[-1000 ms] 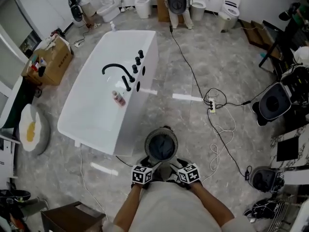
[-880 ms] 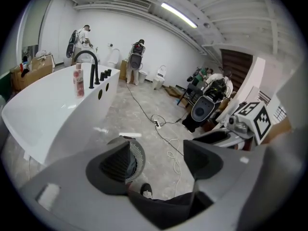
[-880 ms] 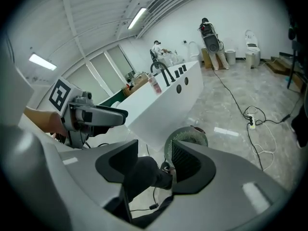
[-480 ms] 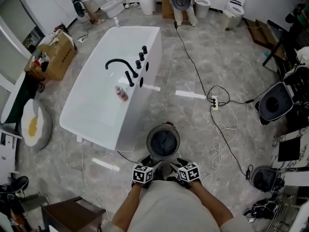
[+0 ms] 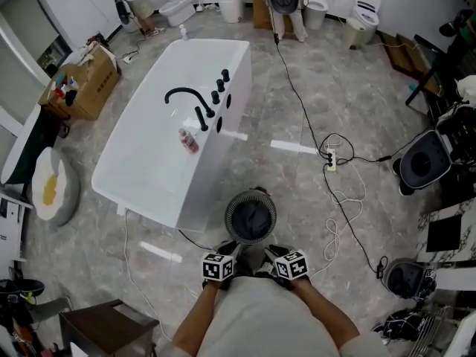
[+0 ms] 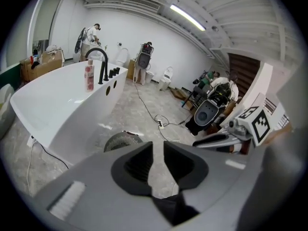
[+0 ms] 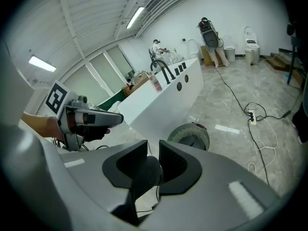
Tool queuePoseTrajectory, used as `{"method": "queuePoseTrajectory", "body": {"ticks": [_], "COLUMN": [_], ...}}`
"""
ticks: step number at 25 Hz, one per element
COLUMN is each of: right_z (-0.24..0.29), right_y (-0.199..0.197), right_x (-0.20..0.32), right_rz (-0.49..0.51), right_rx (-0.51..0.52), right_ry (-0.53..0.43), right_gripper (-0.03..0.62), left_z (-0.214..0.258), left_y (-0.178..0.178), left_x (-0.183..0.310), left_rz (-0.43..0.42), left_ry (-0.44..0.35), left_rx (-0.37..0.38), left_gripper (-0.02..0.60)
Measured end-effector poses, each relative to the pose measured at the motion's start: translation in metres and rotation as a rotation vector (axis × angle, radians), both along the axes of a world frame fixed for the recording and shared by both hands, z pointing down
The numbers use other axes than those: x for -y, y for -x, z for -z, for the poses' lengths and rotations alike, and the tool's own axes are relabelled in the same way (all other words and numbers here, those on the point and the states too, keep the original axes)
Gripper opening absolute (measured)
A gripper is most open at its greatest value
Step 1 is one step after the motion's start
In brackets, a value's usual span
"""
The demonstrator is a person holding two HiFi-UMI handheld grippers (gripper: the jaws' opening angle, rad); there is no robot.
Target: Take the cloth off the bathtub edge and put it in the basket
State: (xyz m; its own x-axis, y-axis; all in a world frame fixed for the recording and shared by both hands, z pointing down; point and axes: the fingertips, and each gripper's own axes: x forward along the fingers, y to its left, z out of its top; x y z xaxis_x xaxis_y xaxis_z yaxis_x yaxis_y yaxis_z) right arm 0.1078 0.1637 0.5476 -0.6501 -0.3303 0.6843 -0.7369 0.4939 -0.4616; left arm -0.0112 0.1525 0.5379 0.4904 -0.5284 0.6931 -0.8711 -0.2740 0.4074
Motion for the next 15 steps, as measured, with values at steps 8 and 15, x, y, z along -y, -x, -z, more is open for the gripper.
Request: {"method": "queuePoseTrajectory", "body": {"ticks": [8, 15], "right_z": [-0.0009, -0.0003], "right_y": [-0.0096, -0.0096], "right_x": [0.0024, 0.0022], "right_rz": [-0.028, -0.014], "right_rx": [0.002, 0.003], "right_ry": [0.001, -0.01], "right_gripper": [0.0, 0.0], "left_z": [0.0015, -0.0006], "left_y": [-0.0029, -0.0061], "left_x": [0.0003, 0.0017], "left_rz": [-0.003, -0.009], "left_ry": [-0.012, 0.0], "left_rx": [0.028, 0.019], "left_gripper": [0.057, 0.057]}}
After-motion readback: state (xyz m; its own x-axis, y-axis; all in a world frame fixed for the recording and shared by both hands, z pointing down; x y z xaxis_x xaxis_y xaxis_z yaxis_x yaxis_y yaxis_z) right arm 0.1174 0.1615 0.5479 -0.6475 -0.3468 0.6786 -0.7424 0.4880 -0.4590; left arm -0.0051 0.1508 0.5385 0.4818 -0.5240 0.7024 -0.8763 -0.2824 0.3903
